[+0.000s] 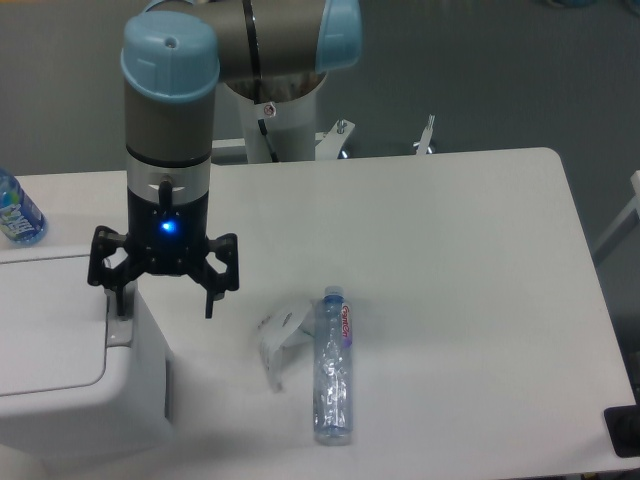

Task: Open the trash can
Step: 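Press the gripper down on the trash can lid to pop it open, then lift the gripper up and away from the opened trash can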

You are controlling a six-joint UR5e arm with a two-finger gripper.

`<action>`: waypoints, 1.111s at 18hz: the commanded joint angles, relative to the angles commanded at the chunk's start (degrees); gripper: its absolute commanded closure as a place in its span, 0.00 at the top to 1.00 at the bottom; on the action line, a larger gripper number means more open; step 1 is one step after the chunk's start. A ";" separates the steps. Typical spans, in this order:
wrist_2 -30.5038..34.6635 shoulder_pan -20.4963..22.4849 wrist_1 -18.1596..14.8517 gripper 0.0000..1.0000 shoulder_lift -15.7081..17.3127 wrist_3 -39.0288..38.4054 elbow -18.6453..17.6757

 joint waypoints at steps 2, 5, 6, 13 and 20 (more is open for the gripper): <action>0.00 0.00 0.00 1.00 -0.09 0.00 0.00; 0.00 0.00 0.00 1.00 -0.09 0.00 -0.09; 0.00 0.00 0.00 1.00 -0.09 0.00 -0.09; 0.00 0.00 -0.09 1.00 -0.09 -0.09 -0.35; 3.23 1.57 0.09 1.00 0.44 0.79 4.56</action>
